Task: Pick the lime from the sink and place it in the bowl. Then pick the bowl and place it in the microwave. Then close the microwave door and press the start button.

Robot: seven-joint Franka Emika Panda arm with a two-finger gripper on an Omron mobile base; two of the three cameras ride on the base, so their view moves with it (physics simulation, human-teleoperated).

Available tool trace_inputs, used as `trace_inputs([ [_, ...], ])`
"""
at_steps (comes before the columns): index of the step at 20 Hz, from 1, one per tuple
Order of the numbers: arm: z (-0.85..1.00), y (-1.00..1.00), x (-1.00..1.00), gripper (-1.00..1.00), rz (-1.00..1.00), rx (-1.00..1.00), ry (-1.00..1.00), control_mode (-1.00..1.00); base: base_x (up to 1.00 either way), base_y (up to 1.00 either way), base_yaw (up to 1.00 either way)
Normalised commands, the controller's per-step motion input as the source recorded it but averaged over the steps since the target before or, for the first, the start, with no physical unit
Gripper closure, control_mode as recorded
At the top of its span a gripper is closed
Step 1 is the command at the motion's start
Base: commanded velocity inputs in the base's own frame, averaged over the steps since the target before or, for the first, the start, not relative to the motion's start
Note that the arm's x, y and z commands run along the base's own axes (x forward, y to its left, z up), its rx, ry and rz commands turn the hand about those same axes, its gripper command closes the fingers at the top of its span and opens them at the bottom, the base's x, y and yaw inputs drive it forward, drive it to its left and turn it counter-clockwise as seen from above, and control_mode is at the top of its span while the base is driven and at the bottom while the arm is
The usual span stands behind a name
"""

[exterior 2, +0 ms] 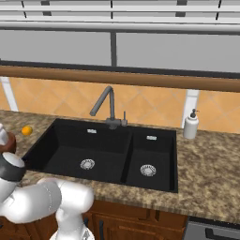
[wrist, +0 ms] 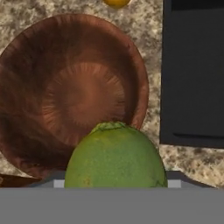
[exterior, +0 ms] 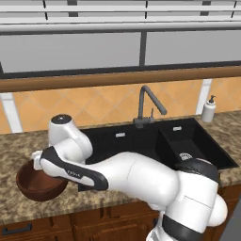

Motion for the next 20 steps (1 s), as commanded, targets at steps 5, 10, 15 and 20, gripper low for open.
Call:
trace_inputs([
  [5, -0.35, 0.36, 0.42, 1.0, 0.0, -0.09, 0.17, -1.0, 0.0, 0.0, 0.0],
  [10, -0.24, 0.36, 0.33, 1.0, 0.0, -0.08, 0.15, -1.0, 0.0, 0.0, 0.0],
  [15, -0.42, 0.36, 0.05, 1.0, 0.0, -0.13, 0.04, -1.0, 0.0, 0.0, 0.0],
  [20, -0.3, 0.15, 0.0, 1.0, 0.0, -0.1, 0.0, -1.0, 0.0, 0.0, 0.0],
])
